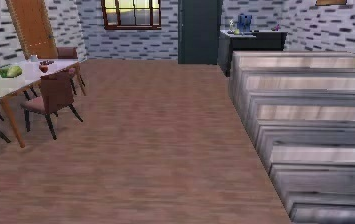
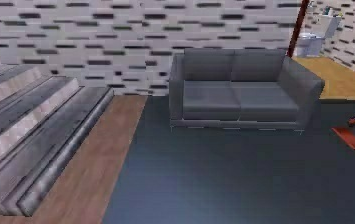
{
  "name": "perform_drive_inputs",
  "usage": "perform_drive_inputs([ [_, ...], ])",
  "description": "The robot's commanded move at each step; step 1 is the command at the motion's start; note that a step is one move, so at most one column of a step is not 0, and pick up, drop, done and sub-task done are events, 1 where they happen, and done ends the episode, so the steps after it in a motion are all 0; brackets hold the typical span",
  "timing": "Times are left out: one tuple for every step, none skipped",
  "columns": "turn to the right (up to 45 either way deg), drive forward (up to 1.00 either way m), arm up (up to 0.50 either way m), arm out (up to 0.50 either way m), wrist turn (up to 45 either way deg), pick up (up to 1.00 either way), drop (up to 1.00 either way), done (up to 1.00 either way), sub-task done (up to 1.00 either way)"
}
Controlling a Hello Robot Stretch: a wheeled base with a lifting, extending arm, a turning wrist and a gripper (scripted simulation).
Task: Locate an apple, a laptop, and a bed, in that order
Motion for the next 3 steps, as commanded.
perform_drive_inputs([
  [0.0, 0.20, 0.00, 0.00, 0.0, 0.00, 0.00, 0.00, 0.00],
  [-21.0, 0.00, 0.00, 0.00, 0.0, 0.00, 0.00, 0.00, 0.00],
  [0.0, 1.00, 0.00, 0.00, 0.0, 0.00, 0.00, 0.00, 0.00],
])
